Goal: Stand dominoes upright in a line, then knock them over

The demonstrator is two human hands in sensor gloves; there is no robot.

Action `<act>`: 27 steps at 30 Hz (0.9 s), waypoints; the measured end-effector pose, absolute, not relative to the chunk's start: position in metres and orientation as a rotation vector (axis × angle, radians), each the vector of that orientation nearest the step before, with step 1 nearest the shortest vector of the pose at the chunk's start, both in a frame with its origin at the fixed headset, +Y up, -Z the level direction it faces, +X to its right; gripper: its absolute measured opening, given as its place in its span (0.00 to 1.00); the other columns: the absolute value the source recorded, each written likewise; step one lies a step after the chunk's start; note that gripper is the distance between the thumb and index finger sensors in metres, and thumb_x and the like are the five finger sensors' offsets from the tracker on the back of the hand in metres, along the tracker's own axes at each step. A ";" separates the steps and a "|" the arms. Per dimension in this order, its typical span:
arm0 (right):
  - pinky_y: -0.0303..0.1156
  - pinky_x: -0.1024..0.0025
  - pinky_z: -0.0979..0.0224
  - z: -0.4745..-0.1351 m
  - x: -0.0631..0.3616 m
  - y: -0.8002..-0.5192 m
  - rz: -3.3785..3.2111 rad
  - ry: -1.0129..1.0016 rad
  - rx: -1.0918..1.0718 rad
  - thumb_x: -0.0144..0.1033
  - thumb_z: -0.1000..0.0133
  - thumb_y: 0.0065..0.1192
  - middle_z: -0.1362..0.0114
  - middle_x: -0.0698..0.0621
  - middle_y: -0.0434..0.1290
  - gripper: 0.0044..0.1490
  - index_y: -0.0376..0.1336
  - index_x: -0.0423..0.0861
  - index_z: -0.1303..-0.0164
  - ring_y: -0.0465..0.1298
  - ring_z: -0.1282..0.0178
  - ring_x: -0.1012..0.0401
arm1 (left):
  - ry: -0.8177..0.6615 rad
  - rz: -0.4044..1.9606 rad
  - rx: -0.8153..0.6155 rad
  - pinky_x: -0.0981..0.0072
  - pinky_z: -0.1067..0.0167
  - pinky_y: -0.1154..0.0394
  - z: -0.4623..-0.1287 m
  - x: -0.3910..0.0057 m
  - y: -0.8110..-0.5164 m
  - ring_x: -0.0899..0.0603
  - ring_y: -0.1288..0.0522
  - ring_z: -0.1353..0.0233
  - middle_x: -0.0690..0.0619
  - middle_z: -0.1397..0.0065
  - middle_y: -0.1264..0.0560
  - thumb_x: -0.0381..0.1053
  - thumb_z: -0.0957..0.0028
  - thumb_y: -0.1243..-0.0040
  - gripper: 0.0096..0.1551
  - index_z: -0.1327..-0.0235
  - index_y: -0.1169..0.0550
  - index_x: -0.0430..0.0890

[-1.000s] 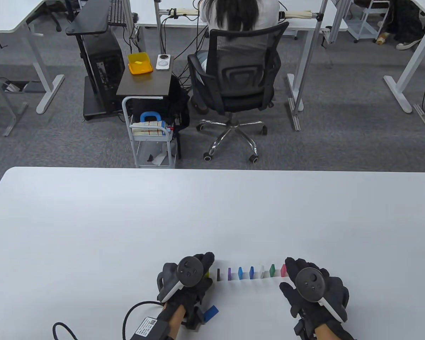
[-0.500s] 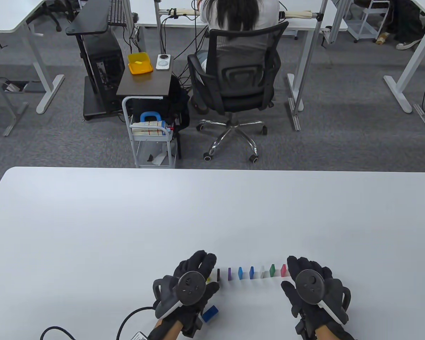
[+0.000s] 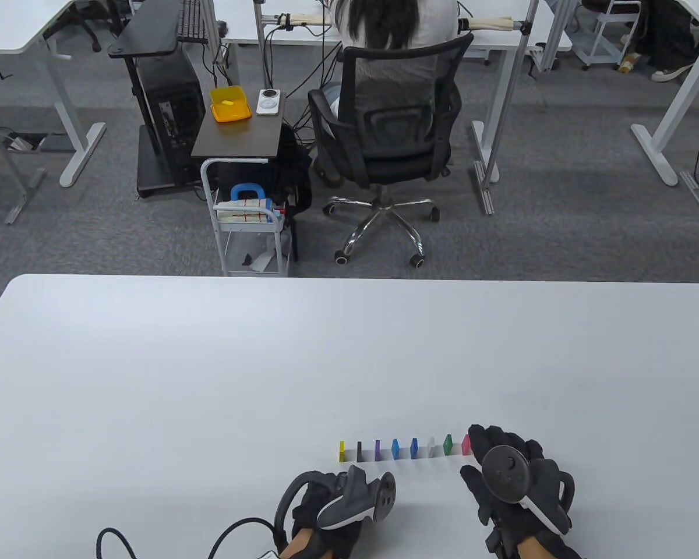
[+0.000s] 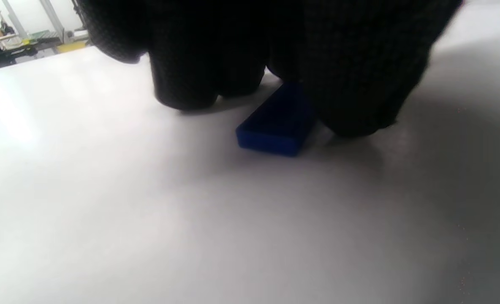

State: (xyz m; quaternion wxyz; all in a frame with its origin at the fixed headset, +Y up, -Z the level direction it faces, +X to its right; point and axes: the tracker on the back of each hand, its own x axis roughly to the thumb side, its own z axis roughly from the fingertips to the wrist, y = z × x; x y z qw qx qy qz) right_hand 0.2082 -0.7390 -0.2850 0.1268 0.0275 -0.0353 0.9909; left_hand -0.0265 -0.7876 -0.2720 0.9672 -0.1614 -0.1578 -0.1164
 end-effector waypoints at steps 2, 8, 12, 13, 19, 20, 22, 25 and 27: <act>0.58 0.34 0.24 -0.285 0.208 -0.739 2.883 -0.099 0.081 0.50 0.53 0.71 0.23 0.38 0.68 0.45 0.64 0.46 0.25 0.70 0.26 0.37 | -0.314 -0.239 -0.328 0.46 0.28 0.26 -0.271 -0.025 -0.788 0.41 0.18 0.32 0.51 0.28 0.21 0.56 0.64 0.23 0.39 0.36 0.25 0.56; 0.58 0.33 0.24 -0.285 0.210 -0.741 2.876 -0.080 0.085 0.50 0.54 0.72 0.23 0.39 0.67 0.45 0.64 0.47 0.25 0.69 0.25 0.37 | -0.349 -0.400 -0.227 0.49 0.30 0.23 -0.269 -0.013 -0.791 0.46 0.12 0.41 0.53 0.39 0.15 0.50 0.66 0.20 0.36 0.40 0.22 0.54; 0.58 0.34 0.24 -0.286 0.213 -0.740 2.874 -0.081 0.067 0.50 0.54 0.72 0.22 0.39 0.67 0.45 0.64 0.47 0.25 0.68 0.25 0.37 | -0.354 -0.303 -0.293 0.47 0.28 0.25 -0.274 -0.025 -0.791 0.45 0.14 0.39 0.54 0.39 0.17 0.52 0.65 0.21 0.39 0.37 0.25 0.56; 0.57 0.33 0.24 -0.286 0.214 -0.739 2.868 -0.083 0.061 0.51 0.54 0.71 0.22 0.39 0.67 0.45 0.64 0.47 0.25 0.68 0.25 0.36 | -0.351 -0.271 -0.291 0.46 0.28 0.25 -0.275 -0.029 -0.789 0.44 0.14 0.39 0.54 0.38 0.17 0.52 0.64 0.21 0.38 0.38 0.25 0.59; 0.55 0.32 0.24 -0.287 0.221 -0.738 2.839 -0.089 0.026 0.51 0.54 0.72 0.21 0.38 0.66 0.46 0.64 0.47 0.25 0.65 0.23 0.35 | -0.265 0.038 -0.174 0.43 0.29 0.25 -0.289 -0.077 -0.753 0.42 0.14 0.38 0.53 0.36 0.20 0.51 0.61 0.23 0.27 0.47 0.18 0.63; 0.55 0.32 0.23 -0.287 0.222 -0.739 2.833 -0.079 0.019 0.51 0.53 0.72 0.22 0.38 0.66 0.46 0.64 0.47 0.25 0.65 0.23 0.35 | -0.242 0.117 -0.125 0.43 0.29 0.24 -0.292 -0.088 -0.749 0.41 0.14 0.37 0.53 0.35 0.21 0.50 0.61 0.24 0.27 0.46 0.19 0.62; 0.56 0.32 0.24 -0.288 0.222 -0.739 2.830 -0.081 0.014 0.51 0.53 0.72 0.22 0.38 0.66 0.46 0.64 0.47 0.25 0.66 0.24 0.35 | -0.212 0.233 -0.053 0.43 0.30 0.24 -0.299 -0.106 -0.746 0.41 0.15 0.36 0.53 0.35 0.21 0.48 0.61 0.23 0.26 0.47 0.19 0.60; 0.56 0.32 0.23 -0.288 0.221 -0.739 2.833 -0.077 0.017 0.51 0.53 0.72 0.21 0.38 0.66 0.46 0.64 0.47 0.25 0.65 0.23 0.35 | -0.178 0.384 -0.003 0.41 0.29 0.25 -0.308 -0.127 -0.750 0.43 0.15 0.35 0.54 0.34 0.21 0.47 0.61 0.23 0.24 0.51 0.19 0.59; 0.56 0.32 0.23 -0.288 0.220 -0.740 2.837 -0.071 0.016 0.51 0.54 0.71 0.21 0.38 0.65 0.46 0.64 0.47 0.25 0.65 0.23 0.35 | -0.164 0.425 -0.024 0.41 0.29 0.24 -0.314 -0.132 -0.755 0.43 0.15 0.36 0.54 0.34 0.21 0.46 0.61 0.23 0.23 0.52 0.19 0.58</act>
